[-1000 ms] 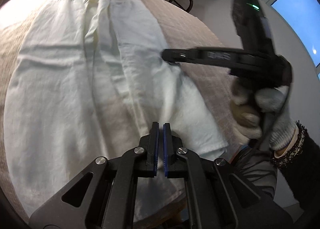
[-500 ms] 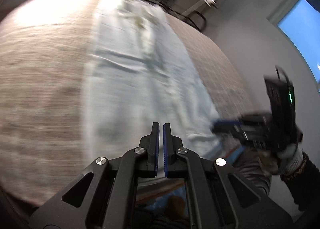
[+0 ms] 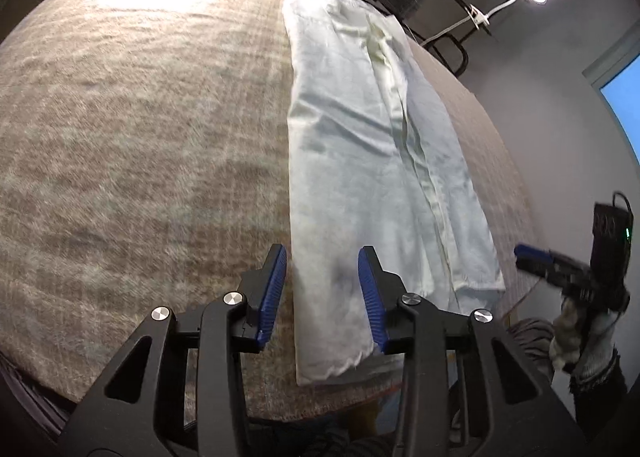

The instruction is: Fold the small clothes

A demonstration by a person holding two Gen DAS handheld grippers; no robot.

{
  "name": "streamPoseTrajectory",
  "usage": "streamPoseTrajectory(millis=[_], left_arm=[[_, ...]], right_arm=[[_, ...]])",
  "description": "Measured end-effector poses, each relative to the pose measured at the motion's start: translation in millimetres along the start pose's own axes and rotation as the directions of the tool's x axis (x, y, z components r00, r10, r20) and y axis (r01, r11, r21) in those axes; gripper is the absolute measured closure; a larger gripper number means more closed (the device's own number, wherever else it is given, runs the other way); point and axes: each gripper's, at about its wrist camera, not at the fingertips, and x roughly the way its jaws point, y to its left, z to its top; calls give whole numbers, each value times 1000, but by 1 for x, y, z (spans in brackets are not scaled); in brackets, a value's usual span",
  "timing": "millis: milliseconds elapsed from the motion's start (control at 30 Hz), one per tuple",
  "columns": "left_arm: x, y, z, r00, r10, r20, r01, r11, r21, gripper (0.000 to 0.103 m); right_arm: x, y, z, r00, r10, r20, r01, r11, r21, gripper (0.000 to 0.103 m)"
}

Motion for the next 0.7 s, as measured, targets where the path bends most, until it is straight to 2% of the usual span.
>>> streamPoseTrajectory(millis=[133, 200, 267, 400, 433, 467, 500, 533, 600, 667, 700], left_arm=[[1, 8, -5, 998, -50, -30, 49, 998, -46, 66], [-3, 19, -6, 992, -115, -44, 109, 986, -125, 66], [-5, 26, -10, 983, -175, -63, 160, 969, -186, 66], [-7, 29, -16, 968, -232, -90, 208, 952, -223, 68], [-6, 29, -17, 965, -242, -95, 216, 949, -231, 72], [-6, 28, -18, 963, -249, -101, 221, 947, -233, 78], [-6, 27, -18, 964, -245, -107, 217, 950, -225, 81], [-6, 25, -17, 964, -243, -109, 215, 952, -219, 83], [-7, 23, -17, 963, -244, -110, 217, 952, -213, 89], [-8, 23, -16, 960, -258, -104, 231, 947, -223, 93], [-9, 23, -14, 959, -265, -100, 238, 946, -222, 94]], right_arm=[[11, -20, 6, 998, 47, -40, -44, 996, 81, 46], [21, -29, 7, 992, 98, -75, -89, 989, 115, 50], [31, -35, 4, 979, 175, -106, -157, 975, 156, 55], [37, -41, -1, 953, 284, -109, -260, 947, 189, 58], [39, -43, -2, 937, 331, -112, -303, 929, 212, 66], [43, -44, -3, 920, 373, -120, -339, 911, 235, 67], [46, -43, -4, 912, 389, -129, -351, 905, 240, 67], [48, -39, -5, 909, 393, -142, -356, 906, 227, 67], [47, -31, -5, 908, 393, -149, -362, 911, 198, 75], [49, -29, -3, 899, 412, -148, -379, 902, 207, 90], [49, -28, -3, 890, 435, -136, -400, 889, 224, 91]])
